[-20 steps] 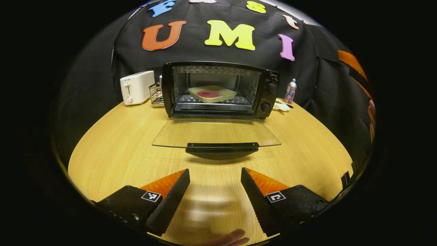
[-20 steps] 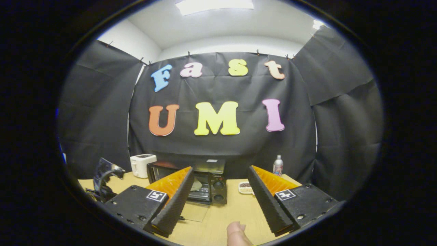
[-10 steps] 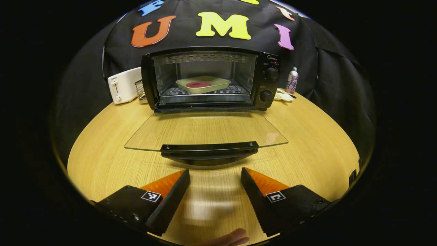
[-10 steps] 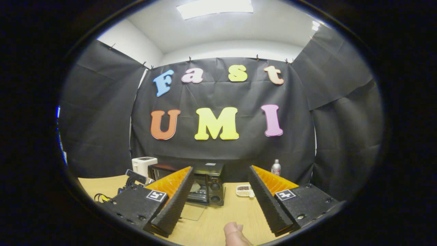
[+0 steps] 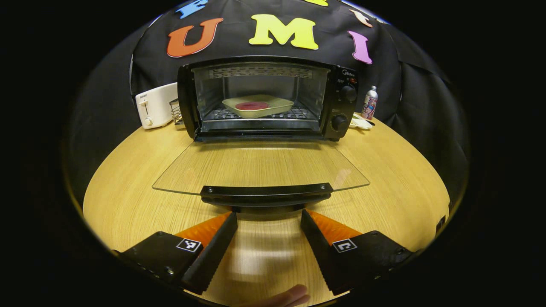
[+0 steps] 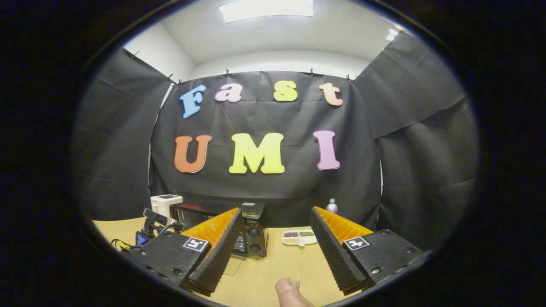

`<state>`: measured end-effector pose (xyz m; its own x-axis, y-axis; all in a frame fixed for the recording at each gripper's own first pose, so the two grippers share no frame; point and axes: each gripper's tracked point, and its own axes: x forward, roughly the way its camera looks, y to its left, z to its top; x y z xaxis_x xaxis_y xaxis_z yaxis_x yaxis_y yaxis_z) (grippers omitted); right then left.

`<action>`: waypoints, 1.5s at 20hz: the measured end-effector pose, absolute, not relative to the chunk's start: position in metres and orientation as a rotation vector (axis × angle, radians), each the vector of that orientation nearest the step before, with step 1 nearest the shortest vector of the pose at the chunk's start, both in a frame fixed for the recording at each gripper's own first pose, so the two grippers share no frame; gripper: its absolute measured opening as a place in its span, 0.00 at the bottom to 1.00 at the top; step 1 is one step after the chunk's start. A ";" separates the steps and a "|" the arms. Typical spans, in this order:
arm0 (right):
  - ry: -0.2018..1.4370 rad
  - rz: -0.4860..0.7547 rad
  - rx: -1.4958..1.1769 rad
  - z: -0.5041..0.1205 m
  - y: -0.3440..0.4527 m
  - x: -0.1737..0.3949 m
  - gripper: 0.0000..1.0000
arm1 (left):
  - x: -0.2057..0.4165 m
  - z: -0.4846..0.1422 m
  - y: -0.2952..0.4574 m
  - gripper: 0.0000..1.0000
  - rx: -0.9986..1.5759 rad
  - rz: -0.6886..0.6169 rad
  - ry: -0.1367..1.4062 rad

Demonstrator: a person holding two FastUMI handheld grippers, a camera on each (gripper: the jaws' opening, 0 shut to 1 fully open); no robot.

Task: Open the electric oven with the left hand, put the food in, and close the electric oven.

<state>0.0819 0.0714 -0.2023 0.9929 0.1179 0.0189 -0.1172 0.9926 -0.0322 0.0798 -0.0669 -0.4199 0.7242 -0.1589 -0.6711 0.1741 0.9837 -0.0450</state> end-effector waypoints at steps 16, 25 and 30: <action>-0.026 0.118 -0.068 -0.196 0.068 0.076 0.96 | 0.102 -0.388 -0.074 0.96 0.020 -0.182 0.699; -0.021 0.093 -0.096 -0.195 0.054 0.071 0.96 | 0.153 -0.360 -0.059 0.96 0.023 -0.158 0.644; -0.030 0.085 -0.114 -0.189 0.051 0.062 0.96 | 0.186 -0.334 -0.051 0.96 0.038 -0.143 0.567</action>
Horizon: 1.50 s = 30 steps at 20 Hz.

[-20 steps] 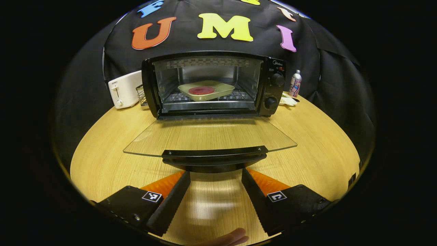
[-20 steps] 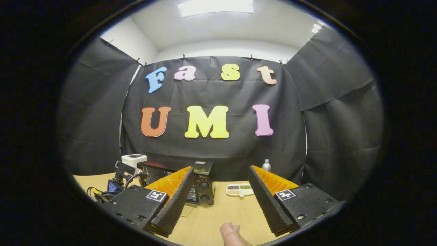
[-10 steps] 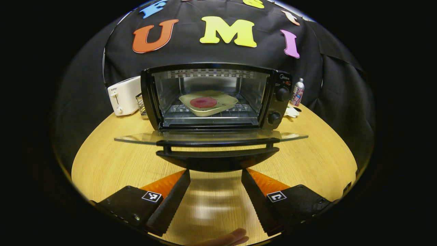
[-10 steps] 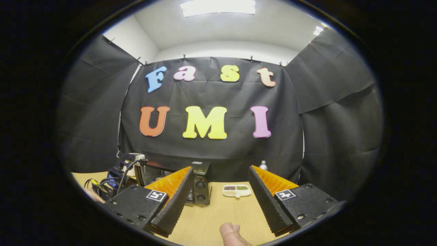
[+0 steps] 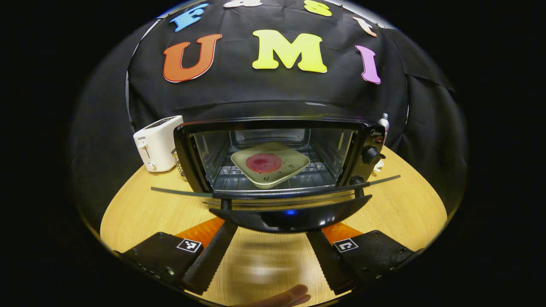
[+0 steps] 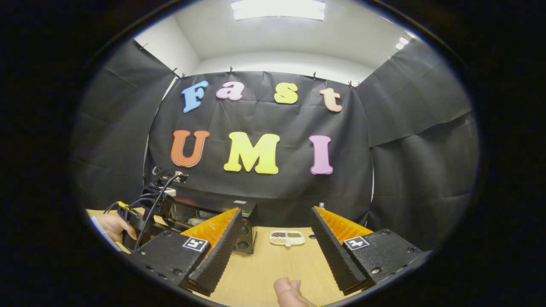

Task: Open the electric oven with the left hand, put the food in, and close the electric oven.

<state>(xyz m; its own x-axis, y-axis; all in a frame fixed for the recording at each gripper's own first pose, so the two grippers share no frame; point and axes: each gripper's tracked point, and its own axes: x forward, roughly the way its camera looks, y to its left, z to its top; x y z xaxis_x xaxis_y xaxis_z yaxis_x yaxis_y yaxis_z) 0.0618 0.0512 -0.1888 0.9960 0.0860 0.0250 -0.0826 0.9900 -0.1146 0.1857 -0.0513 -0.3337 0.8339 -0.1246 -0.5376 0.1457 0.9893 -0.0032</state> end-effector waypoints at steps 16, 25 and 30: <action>-0.085 0.051 -0.020 -0.119 0.035 -0.001 0.96 | 0.108 -0.175 -0.031 0.95 0.035 -0.154 0.185; -0.033 0.045 0.039 -0.078 0.009 -0.041 1.00 | -0.052 -0.061 -0.028 0.95 0.021 -0.092 0.031; -0.059 0.046 0.011 -0.074 -0.010 -0.058 0.96 | -0.088 -0.057 -0.025 0.95 0.005 -0.046 -0.043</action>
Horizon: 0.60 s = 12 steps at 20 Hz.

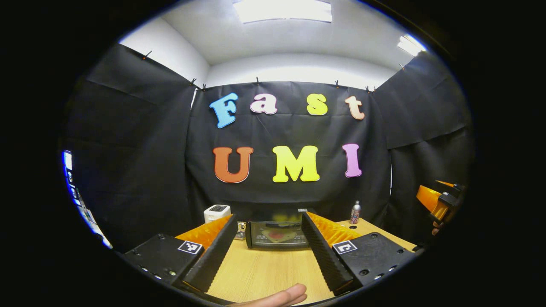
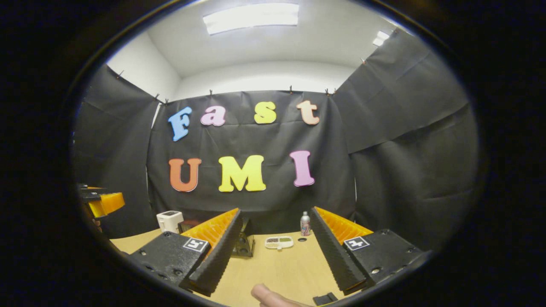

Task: Open the electric oven with the left hand, put the food in, and close the electric oven.

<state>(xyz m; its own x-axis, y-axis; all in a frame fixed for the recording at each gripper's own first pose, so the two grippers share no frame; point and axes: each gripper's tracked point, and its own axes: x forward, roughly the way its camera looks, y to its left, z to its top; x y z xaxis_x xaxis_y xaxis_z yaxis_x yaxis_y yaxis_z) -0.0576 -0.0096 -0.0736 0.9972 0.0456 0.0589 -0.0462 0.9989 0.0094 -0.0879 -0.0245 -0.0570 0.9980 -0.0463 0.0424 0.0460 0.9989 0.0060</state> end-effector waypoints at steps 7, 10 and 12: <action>-0.020 0.089 -0.002 -0.108 -0.022 -0.053 0.96 | -0.085 -0.079 -0.039 0.95 0.004 -0.069 -0.019; 0.002 0.075 0.013 -0.112 -0.027 -0.049 0.96 | -0.083 -0.075 -0.053 0.95 0.020 -0.097 -0.042; 0.002 0.074 0.027 -0.111 -0.029 -0.048 0.96 | -0.084 -0.069 -0.052 0.95 0.021 -0.090 -0.063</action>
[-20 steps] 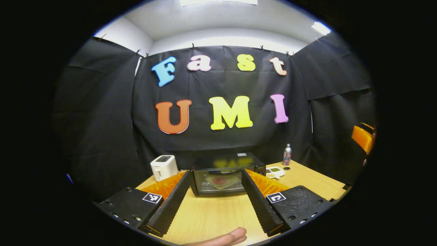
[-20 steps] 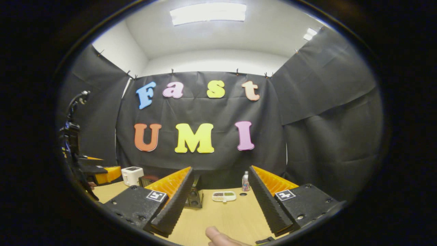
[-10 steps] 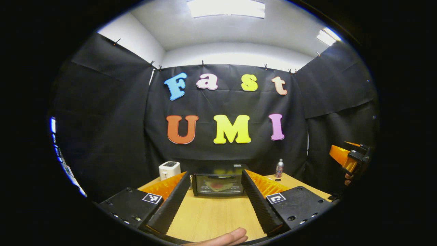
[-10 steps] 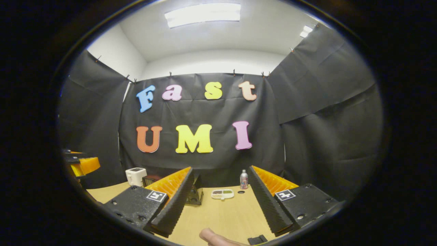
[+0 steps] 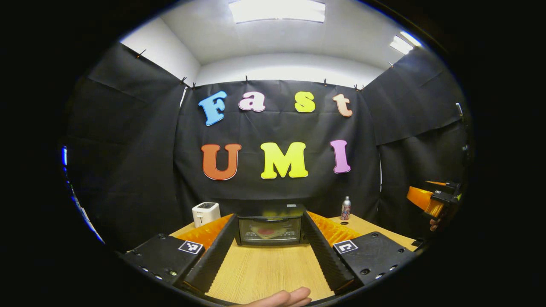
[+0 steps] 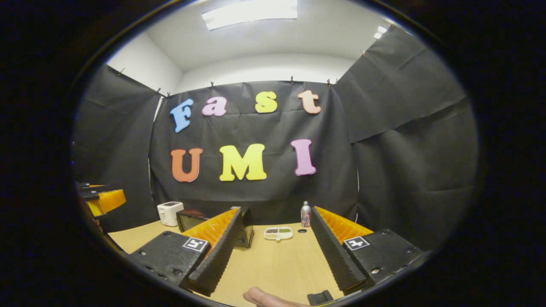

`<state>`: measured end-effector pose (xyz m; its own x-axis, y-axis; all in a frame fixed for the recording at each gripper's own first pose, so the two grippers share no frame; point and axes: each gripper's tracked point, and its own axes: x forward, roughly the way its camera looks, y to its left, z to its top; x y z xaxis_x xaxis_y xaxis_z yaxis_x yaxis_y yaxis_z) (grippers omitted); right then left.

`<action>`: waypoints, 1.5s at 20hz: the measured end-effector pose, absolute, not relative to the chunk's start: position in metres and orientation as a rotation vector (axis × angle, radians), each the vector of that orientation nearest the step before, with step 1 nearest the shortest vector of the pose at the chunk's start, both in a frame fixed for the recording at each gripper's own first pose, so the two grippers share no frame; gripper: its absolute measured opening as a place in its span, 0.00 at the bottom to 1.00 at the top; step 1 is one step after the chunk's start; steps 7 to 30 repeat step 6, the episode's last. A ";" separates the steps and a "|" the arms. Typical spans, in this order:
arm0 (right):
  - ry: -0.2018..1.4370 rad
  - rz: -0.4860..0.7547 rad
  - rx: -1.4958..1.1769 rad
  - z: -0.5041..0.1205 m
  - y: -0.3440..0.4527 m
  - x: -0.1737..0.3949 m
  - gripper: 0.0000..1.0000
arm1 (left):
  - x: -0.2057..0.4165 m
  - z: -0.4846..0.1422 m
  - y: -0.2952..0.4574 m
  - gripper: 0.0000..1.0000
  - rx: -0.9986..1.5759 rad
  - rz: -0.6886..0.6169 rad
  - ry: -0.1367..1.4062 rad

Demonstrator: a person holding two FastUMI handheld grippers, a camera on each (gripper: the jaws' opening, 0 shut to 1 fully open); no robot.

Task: Open the electric oven with the left hand, put the food in, and close the electric oven.

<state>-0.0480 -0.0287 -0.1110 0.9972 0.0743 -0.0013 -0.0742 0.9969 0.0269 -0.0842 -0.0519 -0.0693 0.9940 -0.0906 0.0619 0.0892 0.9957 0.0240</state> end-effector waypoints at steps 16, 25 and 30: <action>-0.037 0.082 0.021 -0.090 -0.030 -0.056 0.96 | -0.083 -0.070 -0.048 0.96 -0.001 -0.080 -0.048; -0.037 0.082 0.021 -0.090 -0.030 -0.056 0.96 | -0.083 -0.070 -0.048 0.96 -0.001 -0.080 -0.048; -0.037 0.082 0.021 -0.090 -0.030 -0.056 0.96 | -0.083 -0.070 -0.048 0.96 -0.001 -0.080 -0.048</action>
